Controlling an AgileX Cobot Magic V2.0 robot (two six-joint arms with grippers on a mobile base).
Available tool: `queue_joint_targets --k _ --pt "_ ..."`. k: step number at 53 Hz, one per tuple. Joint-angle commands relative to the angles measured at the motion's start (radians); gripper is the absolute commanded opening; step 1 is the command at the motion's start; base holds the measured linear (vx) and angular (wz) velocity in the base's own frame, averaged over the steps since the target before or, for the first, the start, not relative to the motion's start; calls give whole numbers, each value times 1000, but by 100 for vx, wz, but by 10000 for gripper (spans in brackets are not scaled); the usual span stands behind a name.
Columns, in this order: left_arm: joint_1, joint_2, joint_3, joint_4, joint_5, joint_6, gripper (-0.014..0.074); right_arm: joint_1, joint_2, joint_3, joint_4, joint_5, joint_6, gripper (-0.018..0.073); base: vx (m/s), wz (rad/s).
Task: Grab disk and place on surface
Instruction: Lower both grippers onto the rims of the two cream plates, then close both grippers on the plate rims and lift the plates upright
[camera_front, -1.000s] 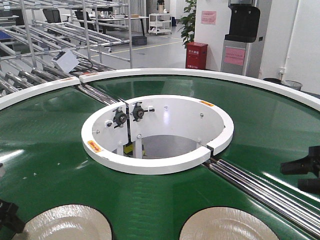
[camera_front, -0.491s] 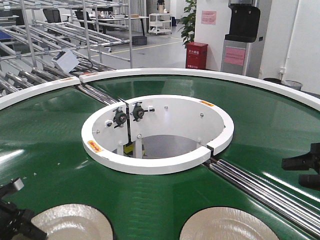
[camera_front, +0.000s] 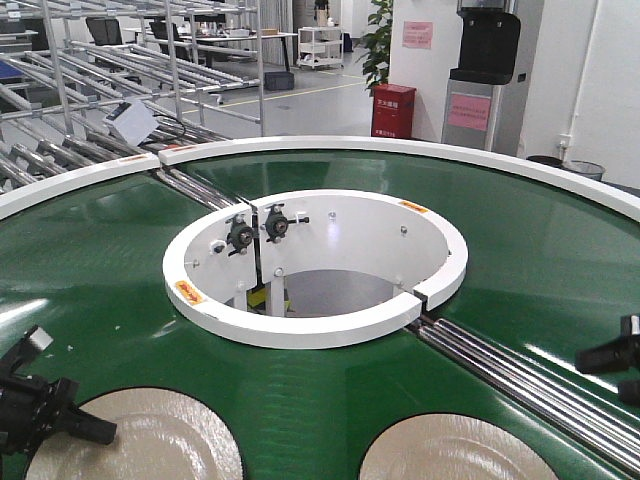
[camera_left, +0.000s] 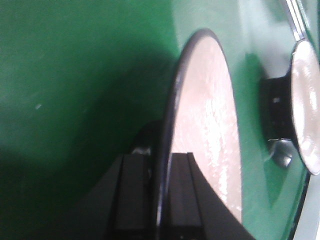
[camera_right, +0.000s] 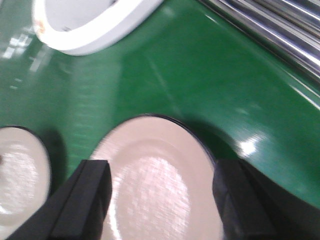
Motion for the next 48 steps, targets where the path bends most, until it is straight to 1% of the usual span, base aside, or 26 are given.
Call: queue_joint_targets --k 1,5,10,16,28,34,36,38,40,41,42,43,45,48 --pt "-7 -105 -52 -148 84 3 -8 -5 -12 -28 -61 -28 58 489 0 0" --pt "-7 -140 -82 -150 84 -8 -8 -5 25 -28 -106 -23 94 489 0 0" --pt "-7 -182 -117 -161 84 -36 -8 9 78 -28 -94 -3 91 489 0 0" --pt "-7 -220 -152 -187 84 -39 -8 61 149 -28 -95 -11 60 489 0 0" --pt "-7 -242 -170 -181 81 -58 -8 172 276 -28 -94 -19 59 489 0 0" --pt "-7 -242 -170 -178 80 -58 -8 234 311 -28 -55 -9 42 469 0 0" --pt "-7 -242 -170 -178 79 -58 -8 251 317 -28 -38 -9 32 431 0 0" --pt "-7 -242 -170 -177 79 -58 -8 266 320 -28 -23 -13 27 363 0 0" --pt "-7 -242 -170 -177 79 -58 -8 275 321 -28 -11 -20 27 267 0 0" --pt "-7 -242 -170 -177 79 -59 -8 278 321 -28 -6 -20 27 198 0 0" --pt "-7 -242 -170 -177 79 -59 -8 278 320 -28 -2 -18 27 150 0 0" --pt "-7 -242 -170 -177 79 -59 -8 278 317 -28 6 -13 28 74 0 0" --pt "-6 -242 -170 -177 79 -65 -8 275 313 -28 16 -3 34 -17 0 0" --pt "-6 -242 -170 -177 79 -78 -8 263 302 -28 37 20 38 -15 0 0"
